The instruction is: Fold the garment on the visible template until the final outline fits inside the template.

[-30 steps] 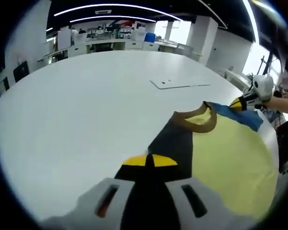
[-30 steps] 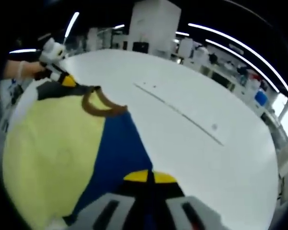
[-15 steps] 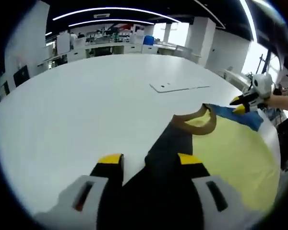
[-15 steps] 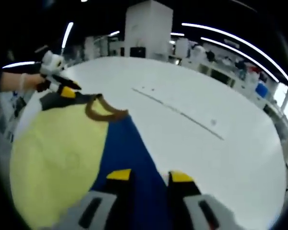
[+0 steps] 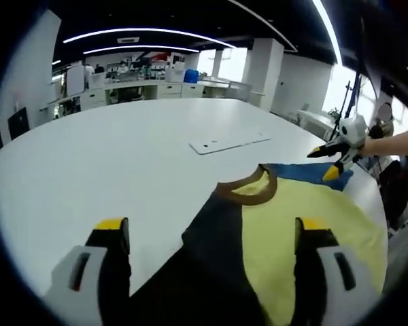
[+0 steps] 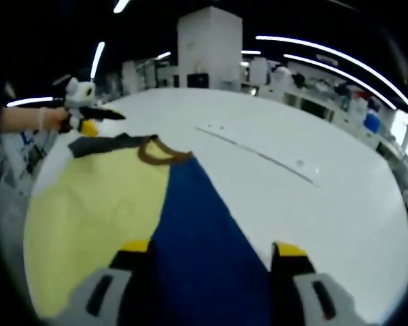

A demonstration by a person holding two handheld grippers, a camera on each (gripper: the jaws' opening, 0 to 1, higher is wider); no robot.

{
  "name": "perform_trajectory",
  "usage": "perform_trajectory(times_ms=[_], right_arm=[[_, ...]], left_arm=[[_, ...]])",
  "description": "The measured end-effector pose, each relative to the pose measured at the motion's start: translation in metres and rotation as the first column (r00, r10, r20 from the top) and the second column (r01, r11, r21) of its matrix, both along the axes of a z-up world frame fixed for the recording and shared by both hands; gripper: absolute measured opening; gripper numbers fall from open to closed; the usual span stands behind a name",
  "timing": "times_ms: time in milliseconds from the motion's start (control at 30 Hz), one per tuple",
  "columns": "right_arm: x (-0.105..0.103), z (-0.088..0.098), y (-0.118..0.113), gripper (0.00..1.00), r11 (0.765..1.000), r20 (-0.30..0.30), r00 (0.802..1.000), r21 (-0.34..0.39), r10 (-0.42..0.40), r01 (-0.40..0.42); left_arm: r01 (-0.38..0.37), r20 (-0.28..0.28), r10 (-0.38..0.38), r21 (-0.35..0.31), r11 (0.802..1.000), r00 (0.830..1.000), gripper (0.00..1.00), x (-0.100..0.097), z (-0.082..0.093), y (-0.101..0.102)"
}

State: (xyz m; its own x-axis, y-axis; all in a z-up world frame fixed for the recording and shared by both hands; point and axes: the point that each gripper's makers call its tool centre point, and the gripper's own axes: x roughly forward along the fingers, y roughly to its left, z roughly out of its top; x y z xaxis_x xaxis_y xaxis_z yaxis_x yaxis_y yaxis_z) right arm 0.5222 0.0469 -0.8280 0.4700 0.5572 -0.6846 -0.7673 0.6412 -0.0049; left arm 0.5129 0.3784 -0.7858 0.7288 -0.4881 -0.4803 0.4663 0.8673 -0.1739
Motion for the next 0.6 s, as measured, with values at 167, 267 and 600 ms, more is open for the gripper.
perform_trajectory(times_ms=[167, 267, 600], right_arm=[[-0.009, 0.006, -0.009, 0.69, 1.000, 0.005, 1.000, 0.018, -0.018, 0.018], [-0.014, 0.011, -0.015, 0.72, 0.998, 0.001, 0.999, 0.042, -0.043, 0.043], [-0.033, 0.025, -0.040, 0.81, 0.990, 0.012, 0.995, 0.106, -0.098, 0.096]], left_arm=[[0.022, 0.015, -0.021, -0.025, 0.999, 1.000, 0.99, -0.013, 0.011, -0.004], [0.029, 0.016, -0.029, -0.028, 0.999, 0.999, 0.99, -0.015, 0.011, -0.001], [0.036, 0.029, -0.035, -0.033, 0.999, 0.999, 0.99, -0.043, 0.030, 0.000]])
